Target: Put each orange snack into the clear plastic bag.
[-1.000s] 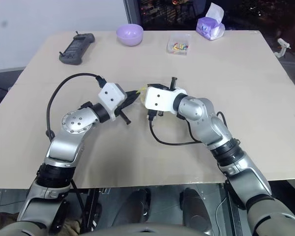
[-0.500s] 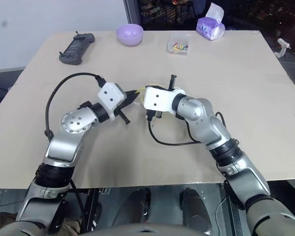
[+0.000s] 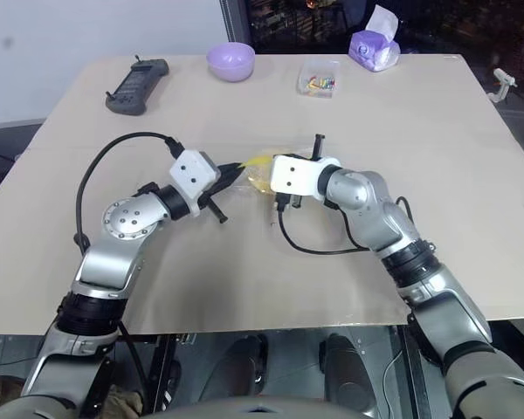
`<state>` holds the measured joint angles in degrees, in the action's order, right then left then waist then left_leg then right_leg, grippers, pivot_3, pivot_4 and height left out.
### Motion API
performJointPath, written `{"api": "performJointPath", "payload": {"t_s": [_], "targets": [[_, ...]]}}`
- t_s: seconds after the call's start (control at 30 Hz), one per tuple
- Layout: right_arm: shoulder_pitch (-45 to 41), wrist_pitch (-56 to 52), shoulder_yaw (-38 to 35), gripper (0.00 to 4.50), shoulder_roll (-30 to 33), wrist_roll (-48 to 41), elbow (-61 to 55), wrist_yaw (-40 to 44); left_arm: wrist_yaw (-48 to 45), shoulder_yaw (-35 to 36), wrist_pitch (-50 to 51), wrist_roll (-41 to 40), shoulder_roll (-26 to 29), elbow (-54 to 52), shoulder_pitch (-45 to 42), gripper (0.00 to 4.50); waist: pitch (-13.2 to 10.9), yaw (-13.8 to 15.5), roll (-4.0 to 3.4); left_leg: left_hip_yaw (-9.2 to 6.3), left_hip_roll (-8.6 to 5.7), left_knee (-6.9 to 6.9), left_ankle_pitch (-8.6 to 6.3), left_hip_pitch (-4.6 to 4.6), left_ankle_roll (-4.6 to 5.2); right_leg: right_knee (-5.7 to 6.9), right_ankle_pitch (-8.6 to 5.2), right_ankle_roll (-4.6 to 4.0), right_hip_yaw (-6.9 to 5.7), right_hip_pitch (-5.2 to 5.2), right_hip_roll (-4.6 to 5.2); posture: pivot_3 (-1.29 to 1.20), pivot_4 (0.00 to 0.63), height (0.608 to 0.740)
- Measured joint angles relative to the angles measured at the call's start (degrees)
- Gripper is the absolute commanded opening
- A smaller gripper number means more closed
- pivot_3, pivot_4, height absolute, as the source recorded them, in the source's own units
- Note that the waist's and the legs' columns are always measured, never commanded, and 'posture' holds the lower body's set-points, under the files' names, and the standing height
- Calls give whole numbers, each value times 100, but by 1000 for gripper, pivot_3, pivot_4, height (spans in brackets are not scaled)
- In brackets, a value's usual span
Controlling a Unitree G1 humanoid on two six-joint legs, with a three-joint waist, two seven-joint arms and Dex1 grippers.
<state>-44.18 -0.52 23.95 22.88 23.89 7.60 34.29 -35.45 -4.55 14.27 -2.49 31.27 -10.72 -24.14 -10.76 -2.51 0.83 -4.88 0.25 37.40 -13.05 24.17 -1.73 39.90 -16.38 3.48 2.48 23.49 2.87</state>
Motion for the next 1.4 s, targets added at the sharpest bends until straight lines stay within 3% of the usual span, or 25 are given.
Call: {"api": "performJointPath", "payload": {"t_s": [0.5,0.83,1.0,1.13,1.3,1.4], "targets": [[-354,381,-83,59,562,-66,1382,-466,20,85,-22,-96,92,-41,279,0,0,4,0,4,0,-1,-1,-1,1,-1,0,0,3,0,1,0,150,740],[-403,397,-194,59,765,-66,1495,-625,19,189,-70,-187,196,-49,261,0,0,0,0,7,1,-1,-3,-1,4,-1,0,0,6,0,1,0,150,740],[-706,405,-223,59,793,-68,1583,-798,170,207,-60,-190,190,545,-362,0,0,3,0,6,1,-1,-2,-1,4,0,0,0,4,0,0,0,150,740],[-1234,563,-266,59,838,-24,1840,-1252,531,196,-518,43,134,1581,-1418,0,-2,5,2,5,0,-1,3,2,-5,-5,0,0,2,1,1,0,150,740],[-1259,607,-513,59,1081,-8,1448,-1539,585,174,-1261,142,123,1824,-1681,0,-1,-6,2,12,-2,-16,6,11,-10,-20,0,0,6,7,8,0,150,740],[-304,346,-838,59,1132,-275,419,-1363,455,130,-1579,178,172,1425,-972,0,9,-11,2,13,4,-29,5,11,-10,-13,-1,0,8,7,6,0,150,740]]}}
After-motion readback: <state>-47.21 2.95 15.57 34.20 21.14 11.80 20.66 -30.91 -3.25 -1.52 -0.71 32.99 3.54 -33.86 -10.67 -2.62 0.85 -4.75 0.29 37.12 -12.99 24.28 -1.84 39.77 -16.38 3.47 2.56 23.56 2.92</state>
